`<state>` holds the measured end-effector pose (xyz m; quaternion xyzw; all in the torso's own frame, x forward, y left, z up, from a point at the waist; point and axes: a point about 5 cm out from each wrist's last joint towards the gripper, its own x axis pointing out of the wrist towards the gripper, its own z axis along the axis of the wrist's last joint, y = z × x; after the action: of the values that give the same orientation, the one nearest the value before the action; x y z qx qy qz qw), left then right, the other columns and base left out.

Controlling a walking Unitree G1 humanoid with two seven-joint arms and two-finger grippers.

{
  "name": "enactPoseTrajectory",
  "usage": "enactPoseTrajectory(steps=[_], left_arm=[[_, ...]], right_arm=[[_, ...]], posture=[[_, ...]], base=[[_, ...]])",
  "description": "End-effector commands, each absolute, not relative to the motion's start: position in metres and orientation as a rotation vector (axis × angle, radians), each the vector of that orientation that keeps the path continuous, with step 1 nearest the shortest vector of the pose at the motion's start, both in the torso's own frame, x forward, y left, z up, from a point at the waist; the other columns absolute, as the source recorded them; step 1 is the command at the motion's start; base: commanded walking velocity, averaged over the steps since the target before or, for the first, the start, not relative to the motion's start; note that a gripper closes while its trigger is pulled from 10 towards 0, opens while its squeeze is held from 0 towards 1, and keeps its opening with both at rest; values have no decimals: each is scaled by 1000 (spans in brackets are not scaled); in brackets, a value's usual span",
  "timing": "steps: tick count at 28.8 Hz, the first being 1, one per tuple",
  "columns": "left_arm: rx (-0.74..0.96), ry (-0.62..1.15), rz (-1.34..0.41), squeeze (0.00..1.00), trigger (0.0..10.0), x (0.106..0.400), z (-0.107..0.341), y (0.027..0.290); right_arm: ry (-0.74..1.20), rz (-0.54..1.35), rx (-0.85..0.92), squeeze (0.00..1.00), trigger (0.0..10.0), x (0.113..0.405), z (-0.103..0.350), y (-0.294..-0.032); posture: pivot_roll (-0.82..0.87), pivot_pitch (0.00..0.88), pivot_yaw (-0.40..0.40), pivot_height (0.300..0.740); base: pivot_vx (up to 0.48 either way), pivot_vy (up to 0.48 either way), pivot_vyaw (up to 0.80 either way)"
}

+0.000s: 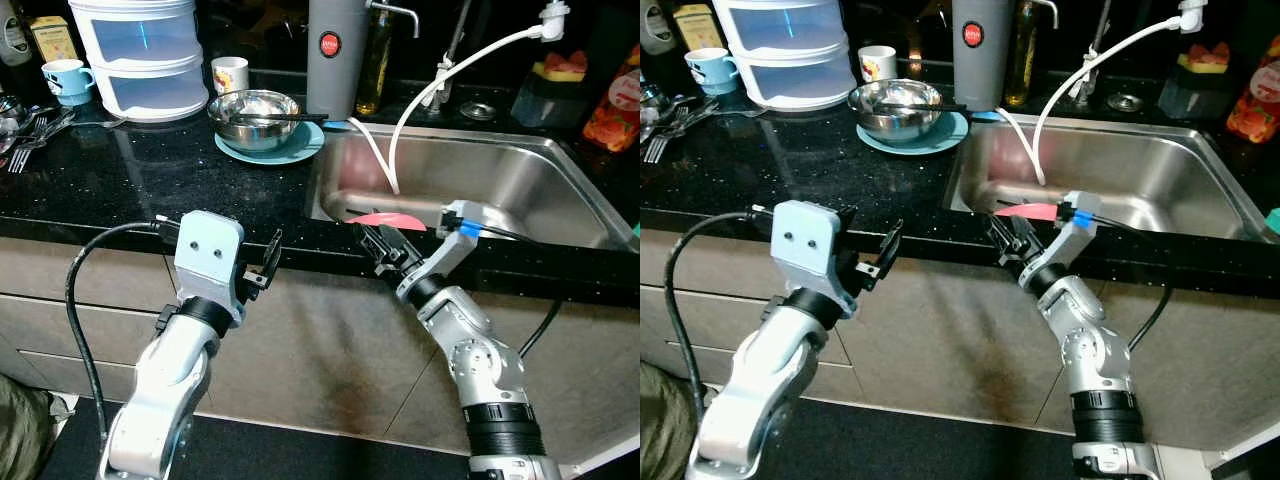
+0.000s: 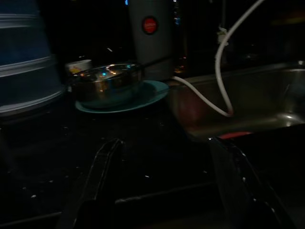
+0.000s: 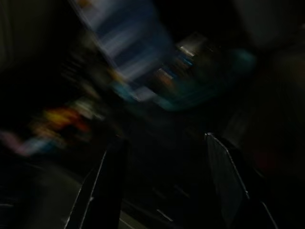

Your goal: Kitchen organization

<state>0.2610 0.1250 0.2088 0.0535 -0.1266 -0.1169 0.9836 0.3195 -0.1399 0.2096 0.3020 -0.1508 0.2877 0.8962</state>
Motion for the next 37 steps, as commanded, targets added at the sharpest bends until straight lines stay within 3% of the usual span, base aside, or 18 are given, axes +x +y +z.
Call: enactPoseTrajectory(steps=[1,15,37], left_arm=[[124,-259,-175,0,10000,267,210,140],[134,-297,-107,0,10000,268,220,161],[156,-342,-76,0,10000,265,228,165]], right_arm=[[-408,711,684,0,10000,312,235,-137],[-405,811,622,0,10000,308,251,-118],[-383,854,614,0,10000,316,257,-107]], posture=[[157,0,-28,740],[157,0,-24,740],[183,0,-44,740]], base=[[0,0,0],[0,0,0],[339,0,0]])
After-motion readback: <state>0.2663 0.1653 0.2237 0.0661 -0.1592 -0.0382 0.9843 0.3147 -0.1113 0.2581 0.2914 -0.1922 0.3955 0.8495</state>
